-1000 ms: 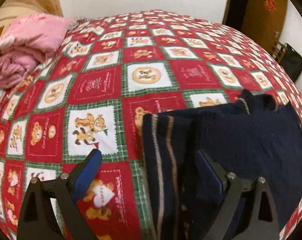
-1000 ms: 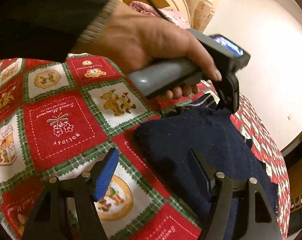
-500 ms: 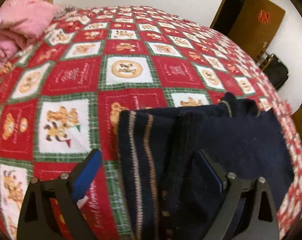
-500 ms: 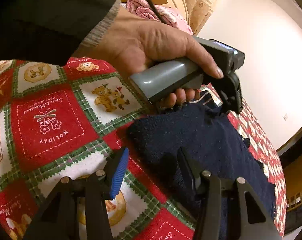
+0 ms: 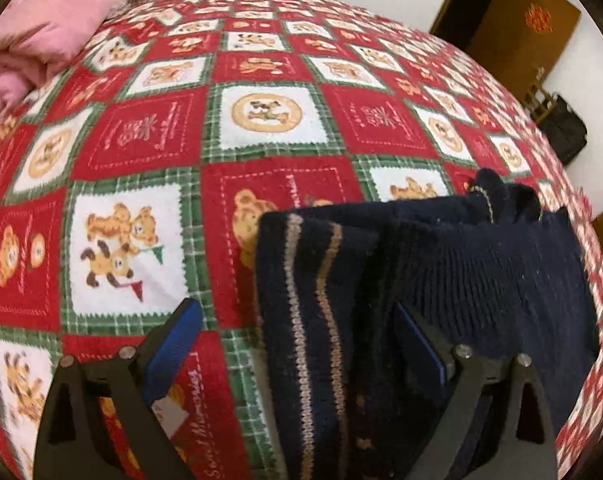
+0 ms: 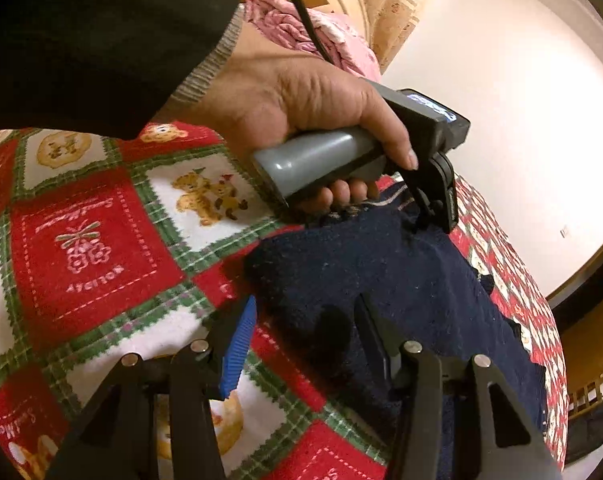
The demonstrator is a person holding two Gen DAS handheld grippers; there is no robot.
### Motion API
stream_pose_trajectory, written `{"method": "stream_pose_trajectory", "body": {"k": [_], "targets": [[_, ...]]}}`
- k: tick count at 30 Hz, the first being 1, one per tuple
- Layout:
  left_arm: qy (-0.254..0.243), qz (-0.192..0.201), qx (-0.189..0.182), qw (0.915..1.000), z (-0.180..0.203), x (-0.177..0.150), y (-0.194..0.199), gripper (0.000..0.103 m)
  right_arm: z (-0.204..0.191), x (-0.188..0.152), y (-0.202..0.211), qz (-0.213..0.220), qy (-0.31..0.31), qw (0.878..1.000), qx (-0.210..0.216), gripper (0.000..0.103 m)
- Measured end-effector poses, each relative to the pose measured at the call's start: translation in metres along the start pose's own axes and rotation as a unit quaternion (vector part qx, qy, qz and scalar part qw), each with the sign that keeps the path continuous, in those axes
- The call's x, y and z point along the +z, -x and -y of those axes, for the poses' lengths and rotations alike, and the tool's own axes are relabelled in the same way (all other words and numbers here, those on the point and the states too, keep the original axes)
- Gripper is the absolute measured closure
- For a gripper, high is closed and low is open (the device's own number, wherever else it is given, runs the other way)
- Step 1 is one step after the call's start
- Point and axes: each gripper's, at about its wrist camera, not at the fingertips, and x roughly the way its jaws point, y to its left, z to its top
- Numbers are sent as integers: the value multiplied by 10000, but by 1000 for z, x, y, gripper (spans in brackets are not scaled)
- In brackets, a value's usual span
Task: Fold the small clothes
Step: 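Grasp the striped folded edge of the navy sweater with both tools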
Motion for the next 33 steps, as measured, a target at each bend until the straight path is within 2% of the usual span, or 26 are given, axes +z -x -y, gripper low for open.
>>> {"method": "stream_pose_trajectory", "body": {"k": [2, 3, 4, 5, 7, 9, 10, 18, 22, 27, 33], "targets": [[-214, 4, -133, 9997, 6, -2, 4, 39, 4, -2, -2, -53, -93, 9999, 49, 64], [-312, 5, -183, 9993, 9, -3, 6, 49, 6, -3, -2, -62, -164, 9998, 55, 70], [-402, 3, -282, 9988, 12, -3, 8, 68, 8, -4, -2, -53, -220, 9997, 64, 78], [-502, 10, -326, 9982, 17, -3, 10, 79, 10, -4, -1, -36, -275, 9996, 112, 82], [-638, 36, -259, 9976, 24, -3, 14, 86, 12, -4, -1, -21, -320, 9994, 100, 84], [-634, 79, -259, 9976, 24, -2, 16, 87, 11, -4, -3, -33, -280, 9996, 57, 85], [-581, 97, -308, 9978, 21, -3, 18, 87, 9, -4, -2, -16, -225, 9997, 37, 91], [-130, 85, -558, 9983, 2, -2, 19, 86, 11, -4, 0, 27, -318, 9994, 133, 92], [-118, 273, -526, 9982, 5, -3, 28, 88, 21, -5, 6, 160, -464, 9986, 199, 93], [32, 387, -582, 9976, 12, 7, 52, 89, 56, -9, 26, 485, -1081, 9924, 328, 93], [270, 519, -641, 9962, 28, 17, 80, 89, 97, -25, 53, 669, -1833, 9800, 391, 94]]}}
